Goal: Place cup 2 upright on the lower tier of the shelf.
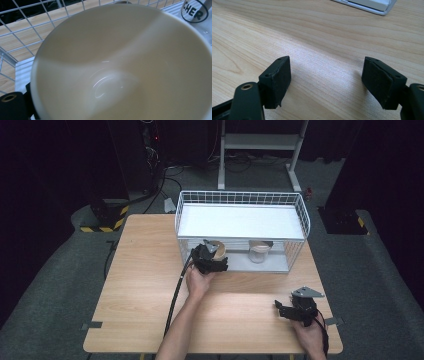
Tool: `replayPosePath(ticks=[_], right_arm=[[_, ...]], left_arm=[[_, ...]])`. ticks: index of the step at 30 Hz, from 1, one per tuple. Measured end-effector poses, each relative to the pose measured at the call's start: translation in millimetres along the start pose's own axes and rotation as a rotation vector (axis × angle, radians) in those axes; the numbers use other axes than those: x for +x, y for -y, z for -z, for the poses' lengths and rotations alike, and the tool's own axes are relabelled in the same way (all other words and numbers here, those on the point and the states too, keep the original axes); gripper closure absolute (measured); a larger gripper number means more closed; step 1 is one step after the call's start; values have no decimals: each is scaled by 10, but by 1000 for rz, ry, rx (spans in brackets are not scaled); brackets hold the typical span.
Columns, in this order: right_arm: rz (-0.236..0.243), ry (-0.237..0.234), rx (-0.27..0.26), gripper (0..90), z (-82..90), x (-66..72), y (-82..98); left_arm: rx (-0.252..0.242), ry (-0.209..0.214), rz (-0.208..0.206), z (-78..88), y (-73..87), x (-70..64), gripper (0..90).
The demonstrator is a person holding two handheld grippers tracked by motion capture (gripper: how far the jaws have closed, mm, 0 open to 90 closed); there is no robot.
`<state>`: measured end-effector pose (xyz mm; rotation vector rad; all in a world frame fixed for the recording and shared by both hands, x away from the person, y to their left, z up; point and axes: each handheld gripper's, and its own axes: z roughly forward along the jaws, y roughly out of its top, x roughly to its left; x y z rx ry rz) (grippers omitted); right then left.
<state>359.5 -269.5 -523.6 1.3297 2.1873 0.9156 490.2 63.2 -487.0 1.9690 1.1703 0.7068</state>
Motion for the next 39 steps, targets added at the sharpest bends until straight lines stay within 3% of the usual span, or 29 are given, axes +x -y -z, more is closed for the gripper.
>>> replayPosePath(ticks=[16, 19, 20, 25, 30, 32, 35, 37, 38, 39], right_arm=[[0, 0, 0, 241, 0, 0, 0], [0, 0, 0, 240, 0, 0, 0], [0, 0, 0, 241, 0, -1, 0], [0, 0, 0, 241, 0, 0, 0], [2, 0, -1, 240, -1, -1, 1], [0, 0, 0, 240, 0, 0, 0], [0, 0, 0, 240, 0, 0, 0], [2, 1, -1, 241, -1, -1, 0], [0, 0, 0, 241, 0, 0, 0], [0, 0, 0, 240, 0, 0, 0]], left_arm=[[24, -16, -1, -25, -25, 10, 59], [24, 9, 10, -26, -18, 15, 40], [34, 30, -8, -25, -17, 33, 36], [25, 21, -5, -3, 2, 50, 16], [17, 15, 38, 24, 26, 50, 11], [20, 3, 38, 38, 38, 54, 11], [24, 29, 27, 53, 54, 66, 12], [19, 24, 48, 62, 68, 68, 14], [20, -4, 67, 76, 76, 62, 15], [23, 51, 95, 67, 85, 52, 16]])
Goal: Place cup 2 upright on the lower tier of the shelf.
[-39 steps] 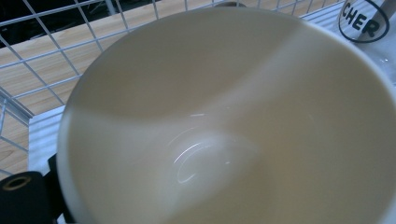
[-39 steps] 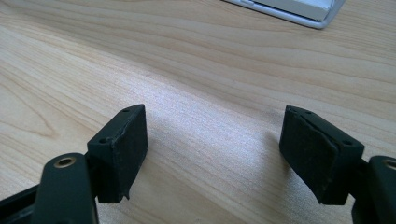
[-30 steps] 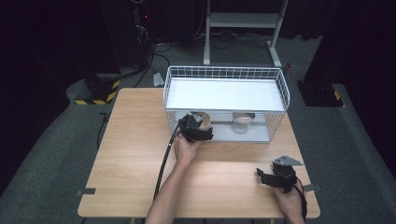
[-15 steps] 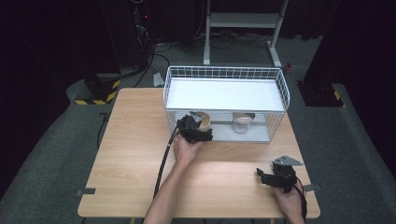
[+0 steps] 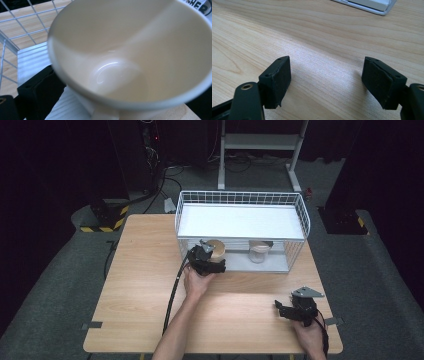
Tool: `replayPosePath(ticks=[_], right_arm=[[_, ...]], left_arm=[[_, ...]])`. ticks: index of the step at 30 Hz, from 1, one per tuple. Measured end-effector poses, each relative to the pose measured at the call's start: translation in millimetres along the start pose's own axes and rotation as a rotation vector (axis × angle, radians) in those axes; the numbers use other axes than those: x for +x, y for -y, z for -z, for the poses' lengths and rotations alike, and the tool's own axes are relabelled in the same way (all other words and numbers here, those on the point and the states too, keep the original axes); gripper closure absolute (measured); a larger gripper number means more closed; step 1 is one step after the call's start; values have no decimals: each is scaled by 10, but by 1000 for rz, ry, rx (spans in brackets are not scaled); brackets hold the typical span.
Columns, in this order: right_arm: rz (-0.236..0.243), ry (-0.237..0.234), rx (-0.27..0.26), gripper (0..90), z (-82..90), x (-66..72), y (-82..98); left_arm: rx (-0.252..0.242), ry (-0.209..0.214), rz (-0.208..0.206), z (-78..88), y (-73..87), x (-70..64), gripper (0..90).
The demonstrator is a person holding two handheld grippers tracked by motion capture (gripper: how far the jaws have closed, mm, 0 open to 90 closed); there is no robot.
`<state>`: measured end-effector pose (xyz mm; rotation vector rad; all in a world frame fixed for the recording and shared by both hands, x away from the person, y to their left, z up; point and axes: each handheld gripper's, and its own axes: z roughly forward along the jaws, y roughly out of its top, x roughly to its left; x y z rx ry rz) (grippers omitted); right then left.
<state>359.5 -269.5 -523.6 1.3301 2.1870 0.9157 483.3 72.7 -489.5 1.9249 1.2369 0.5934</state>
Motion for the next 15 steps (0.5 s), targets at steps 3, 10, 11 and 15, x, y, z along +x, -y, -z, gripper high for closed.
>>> replayPosePath(ticks=[3, 10, 11, 15], right_arm=[[0, 0, 0, 241, 0, 0, 0], [1, 0, 0, 241, 0, 0, 0], [0, 0, 0, 241, 0, 0, 0], [0, 0, 0, 241, 0, 0, 0]], left_arm=[[0, -18, -27, 30, 11, 10, 24], [-2, -9, -17, 68, 84, -1, 72], [-3, -9, -24, 74, 91, 1, 80], [-1, -23, -32, 90, 124, -25, 112]])
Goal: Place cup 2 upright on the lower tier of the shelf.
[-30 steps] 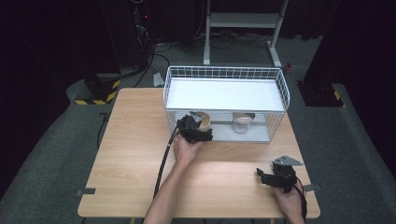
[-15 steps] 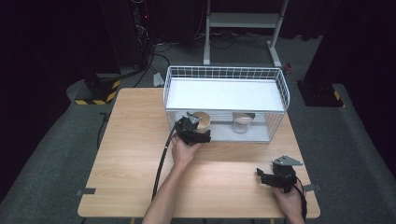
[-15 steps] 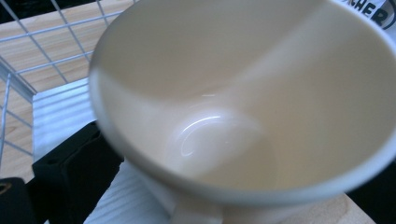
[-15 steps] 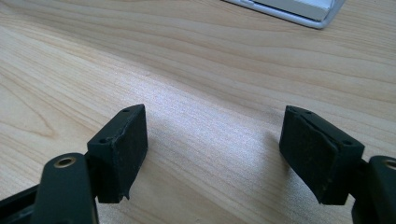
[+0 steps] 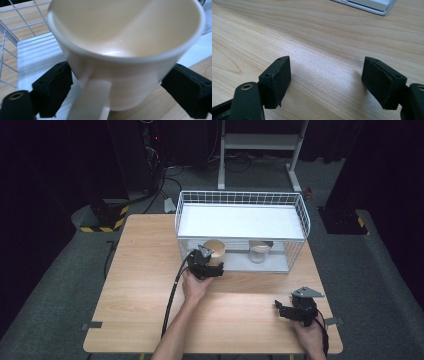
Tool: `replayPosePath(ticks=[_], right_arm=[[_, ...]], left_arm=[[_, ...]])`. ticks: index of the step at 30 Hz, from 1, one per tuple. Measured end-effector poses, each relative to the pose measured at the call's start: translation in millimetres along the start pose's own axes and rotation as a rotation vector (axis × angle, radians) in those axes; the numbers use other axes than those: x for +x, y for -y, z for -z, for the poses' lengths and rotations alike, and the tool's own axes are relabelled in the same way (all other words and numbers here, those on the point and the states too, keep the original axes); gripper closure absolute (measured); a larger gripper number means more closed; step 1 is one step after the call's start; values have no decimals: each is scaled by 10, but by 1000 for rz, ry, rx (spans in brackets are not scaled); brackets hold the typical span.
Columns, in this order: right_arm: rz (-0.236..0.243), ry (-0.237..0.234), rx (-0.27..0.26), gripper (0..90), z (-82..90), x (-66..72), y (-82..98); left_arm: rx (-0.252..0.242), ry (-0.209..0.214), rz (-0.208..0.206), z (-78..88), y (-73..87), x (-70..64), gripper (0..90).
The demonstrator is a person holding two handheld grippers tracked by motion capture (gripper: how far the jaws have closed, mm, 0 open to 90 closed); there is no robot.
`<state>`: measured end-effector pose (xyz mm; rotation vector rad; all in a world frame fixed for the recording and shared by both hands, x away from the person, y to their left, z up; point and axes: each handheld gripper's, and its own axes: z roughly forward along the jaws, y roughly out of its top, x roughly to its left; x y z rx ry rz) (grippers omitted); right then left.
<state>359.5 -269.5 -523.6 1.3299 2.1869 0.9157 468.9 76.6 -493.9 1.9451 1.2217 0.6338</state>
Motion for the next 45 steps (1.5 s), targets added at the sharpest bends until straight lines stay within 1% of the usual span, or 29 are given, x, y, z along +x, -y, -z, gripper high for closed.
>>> replayPosePath(ticks=[1, 2, 3, 5, 6, 7, 13, 20, 22, 23, 25, 26, 28, 30, 32, 33, 34, 35, 36, 37, 39, 42, 43, 44, 45], right_arm=[[0, 0, 0, 241, 0, 0, 0], [0, 0, 0, 240, 0, 0, 0], [0, 0, 0, 241, 0, 0, 0], [1, 0, 0, 240, 0, 0, 0], [2, 1, -1, 240, -1, -2, 1], [0, 0, 0, 241, 0, 0, 0], [2, 0, -1, 241, -1, -1, 1], [2, 0, -1, 241, -1, -1, 0], [0, 0, 0, 241, 0, 0, 0], [2, 0, -1, 241, -1, -1, 1], [0, 0, 0, 241, 0, 0, 0], [0, 0, 0, 241, 0, 0, 0], [0, 0, 0, 241, 0, 0, 0], [2, 0, 0, 241, 0, -2, 0], [1, 0, -1, 241, -1, -1, 0], [0, 0, 0, 240, 0, 0, 0], [2, 0, -1, 241, -1, -1, 0], [-1, 0, 0, 241, 0, 0, 0], [2, 0, -1, 241, -1, -1, 0], [0, 0, 0, 240, 0, 0, 0], [2, 0, -1, 240, -1, -1, 0], [2, 0, -1, 241, -1, -2, 0], [0, 0, 0, 241, 0, 0, 0], [2, 0, -1, 240, -1, -1, 0], [0, 0, 0, 241, 0, 0, 0]], left_arm=[[1, -2, -6, 5, 7, 4, 116], [8, 1, -4, 12, 18, 4, 121], [3, 4, 0, 14, 28, 5, 125], [9, 2, -6, 24, 51, 0, 137], [4, -5, -9, 23, 62, -4, 141], [6, -3, 0, 23, 71, -12, 146], [15, -13, -1, 5, 96, -9, 171], [18, -24, 17, -28, 80, -7, 211], [16, -34, 14, -43, 67, -7, 220], [21, -41, 2, -45, 59, -1, 231], [24, -45, 5, -61, 43, 0, 256], [17, -49, 7, -70, 37, 7, 268], [8, -50, 22, -80, 35, 6, 298], [12, -55, 23, -94, 36, 14, 322], [16, -57, 23, -106, 32, 15, 327], [22, -63, 15, -115, 27, 16, 331], [27, -62, 16, -125, 22, 10, 337], [26, -66, 3, -135, 11, 12, 344], [38, -70, 3, -139, 3, 15, 347], [35, -65, 12, -153, -4, 7, 351], [38, -69, 6, -162, -15, 13, 361], [41, -74, 11, -186, -26, 18, 377], [44, -67, 17, -188, -27, 16, 381], [40, -77, 6, -190, -30, 24, 383], [50, -78, 11, -191, -31, 25, 385]])
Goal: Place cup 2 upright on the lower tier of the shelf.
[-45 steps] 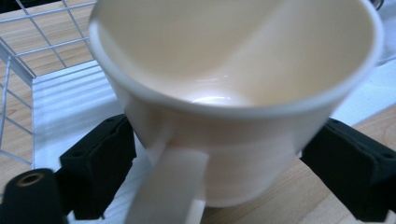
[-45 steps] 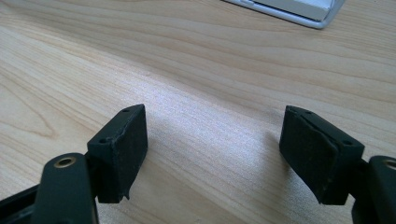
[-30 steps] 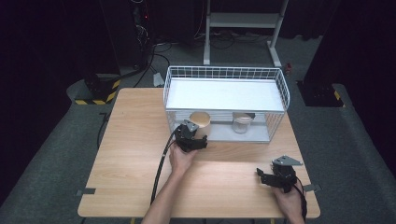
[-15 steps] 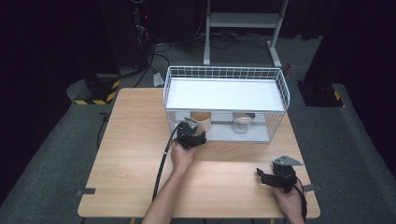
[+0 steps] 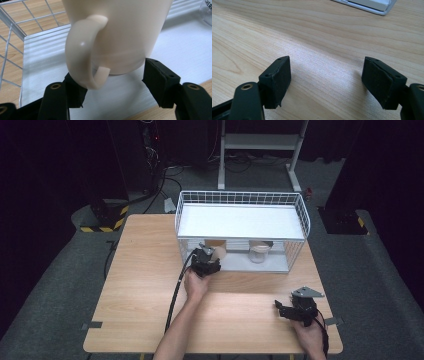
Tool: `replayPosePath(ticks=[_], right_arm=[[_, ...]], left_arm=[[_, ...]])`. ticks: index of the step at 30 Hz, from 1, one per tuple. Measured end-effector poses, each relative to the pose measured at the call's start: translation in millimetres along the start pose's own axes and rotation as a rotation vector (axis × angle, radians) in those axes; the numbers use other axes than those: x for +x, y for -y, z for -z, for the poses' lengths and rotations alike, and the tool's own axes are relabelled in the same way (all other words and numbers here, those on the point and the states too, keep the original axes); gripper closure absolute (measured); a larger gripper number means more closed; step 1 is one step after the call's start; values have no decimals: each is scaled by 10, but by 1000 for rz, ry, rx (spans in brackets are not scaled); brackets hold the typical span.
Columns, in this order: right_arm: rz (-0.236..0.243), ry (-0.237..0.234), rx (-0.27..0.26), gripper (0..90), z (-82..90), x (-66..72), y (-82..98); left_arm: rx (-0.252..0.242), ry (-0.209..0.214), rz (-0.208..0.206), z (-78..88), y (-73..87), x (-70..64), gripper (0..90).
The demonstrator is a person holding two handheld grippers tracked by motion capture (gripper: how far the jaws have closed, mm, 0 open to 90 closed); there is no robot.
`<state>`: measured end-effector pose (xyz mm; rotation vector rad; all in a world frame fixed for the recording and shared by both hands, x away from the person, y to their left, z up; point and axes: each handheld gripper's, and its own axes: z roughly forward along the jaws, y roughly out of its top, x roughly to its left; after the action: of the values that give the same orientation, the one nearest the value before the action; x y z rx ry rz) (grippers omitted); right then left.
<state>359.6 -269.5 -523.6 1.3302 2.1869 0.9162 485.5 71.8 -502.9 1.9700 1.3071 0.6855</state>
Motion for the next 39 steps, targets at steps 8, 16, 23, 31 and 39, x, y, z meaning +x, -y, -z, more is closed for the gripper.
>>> replayPosePath(ticks=[8, 16, 23, 31, 39], right_arm=[[0, 0, 0, 241, 0, 0, 0], [3, 1, -1, 241, -1, -2, 1], [0, 0, 0, 240, 0, 0, 0], [0, 0, 0, 240, 0, 0, 0], [0, 0, 0, 240, 0, 0, 0]], left_arm=[[-7, 26, 44, 10, 6, 0, 329], [-19, 45, 49, 95, 51, 9, 276], [-32, 67, 58, 193, 83, 27, 271], [-53, 92, 66, 312, 123, 45, 273], [-71, 90, 35, 425, 133, 55, 271]])
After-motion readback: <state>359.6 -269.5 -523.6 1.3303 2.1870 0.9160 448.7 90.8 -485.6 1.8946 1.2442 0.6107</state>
